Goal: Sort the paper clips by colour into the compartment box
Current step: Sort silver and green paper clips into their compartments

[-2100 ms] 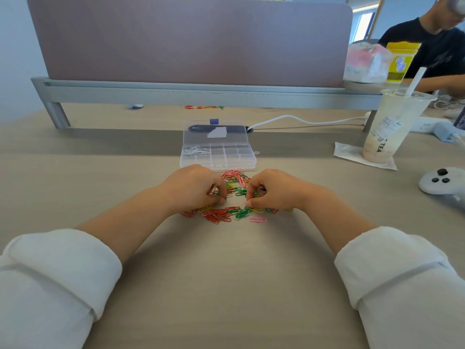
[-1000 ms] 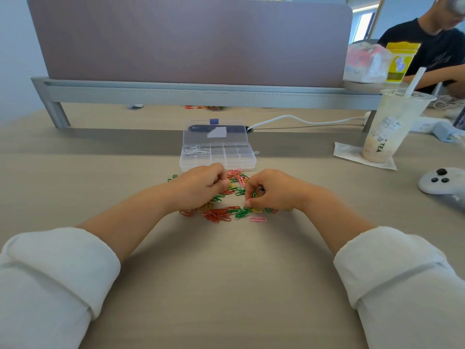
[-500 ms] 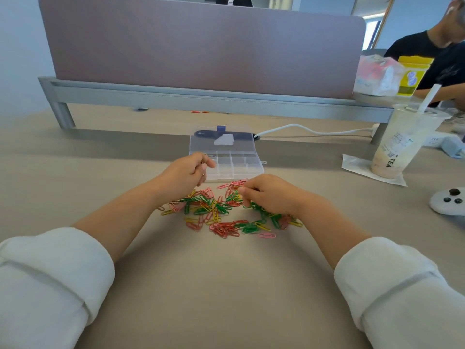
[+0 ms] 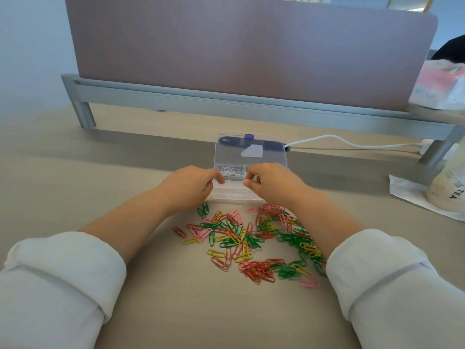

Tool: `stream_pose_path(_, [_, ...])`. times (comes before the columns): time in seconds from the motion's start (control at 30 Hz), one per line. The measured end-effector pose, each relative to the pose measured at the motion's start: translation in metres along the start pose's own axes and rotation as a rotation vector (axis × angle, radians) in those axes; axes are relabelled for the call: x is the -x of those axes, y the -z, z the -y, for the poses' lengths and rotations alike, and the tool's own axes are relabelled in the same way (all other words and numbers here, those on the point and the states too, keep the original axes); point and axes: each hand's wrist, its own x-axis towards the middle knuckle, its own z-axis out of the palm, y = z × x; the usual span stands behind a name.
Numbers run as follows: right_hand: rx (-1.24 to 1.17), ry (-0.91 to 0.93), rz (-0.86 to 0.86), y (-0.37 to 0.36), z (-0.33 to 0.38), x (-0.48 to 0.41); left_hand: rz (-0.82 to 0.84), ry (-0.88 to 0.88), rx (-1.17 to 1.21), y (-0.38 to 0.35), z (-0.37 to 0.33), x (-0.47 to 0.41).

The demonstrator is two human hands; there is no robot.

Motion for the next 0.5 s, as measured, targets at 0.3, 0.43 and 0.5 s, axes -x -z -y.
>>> stream_pose_path(0.3, [0.082, -0.044, 0.268, 0.010, 0.008, -0.001, 0.142, -0.080, 0.120, 0.001, 0.011, 0.006])
stream_pose_path(0.43, [0.088, -0.074, 0.367, 0.017, 0.013, 0.002, 0.140, -0.071, 0.231, 0.005, 0.016, 0.010])
stream_pose_path(0.5, [0.086, -0.093, 0.390, 0.017, 0.016, 0.002, 0.157, -0.066, 0.256, 0.008, 0.017, 0.012])
